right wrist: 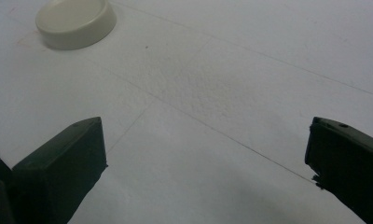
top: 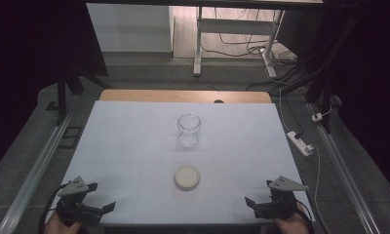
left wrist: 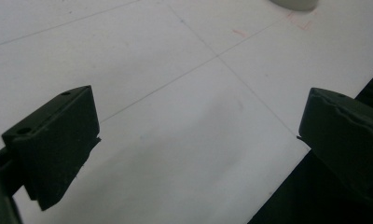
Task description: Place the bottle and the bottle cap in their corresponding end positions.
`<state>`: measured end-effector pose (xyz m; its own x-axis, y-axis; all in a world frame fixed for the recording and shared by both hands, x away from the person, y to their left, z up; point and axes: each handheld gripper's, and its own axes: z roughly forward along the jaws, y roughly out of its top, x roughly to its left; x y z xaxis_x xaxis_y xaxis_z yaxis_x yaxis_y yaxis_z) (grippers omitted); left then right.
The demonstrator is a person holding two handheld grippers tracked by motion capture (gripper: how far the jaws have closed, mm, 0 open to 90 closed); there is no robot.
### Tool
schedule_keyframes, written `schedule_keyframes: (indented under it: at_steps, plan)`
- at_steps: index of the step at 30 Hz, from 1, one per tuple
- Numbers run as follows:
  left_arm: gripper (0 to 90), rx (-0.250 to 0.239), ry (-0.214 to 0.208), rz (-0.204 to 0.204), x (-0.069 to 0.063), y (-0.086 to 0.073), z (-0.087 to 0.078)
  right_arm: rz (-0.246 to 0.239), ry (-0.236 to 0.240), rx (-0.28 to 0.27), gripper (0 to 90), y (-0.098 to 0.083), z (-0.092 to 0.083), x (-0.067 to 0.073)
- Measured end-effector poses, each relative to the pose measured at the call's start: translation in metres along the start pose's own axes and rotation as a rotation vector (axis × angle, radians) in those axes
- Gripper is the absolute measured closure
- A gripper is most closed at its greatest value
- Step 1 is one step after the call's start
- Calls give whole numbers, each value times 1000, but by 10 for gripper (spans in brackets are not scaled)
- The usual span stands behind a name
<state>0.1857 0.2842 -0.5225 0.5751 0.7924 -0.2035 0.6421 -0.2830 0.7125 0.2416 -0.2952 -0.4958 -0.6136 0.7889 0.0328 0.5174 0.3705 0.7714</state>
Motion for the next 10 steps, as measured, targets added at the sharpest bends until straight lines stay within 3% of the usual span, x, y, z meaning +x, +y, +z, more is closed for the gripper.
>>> schedule_keyframes:
  at_steps: [10]
  plan:
    - [0, 22, 37, -24, 1, -4, -2, 31, -18, 3, 0, -6, -9, -2]
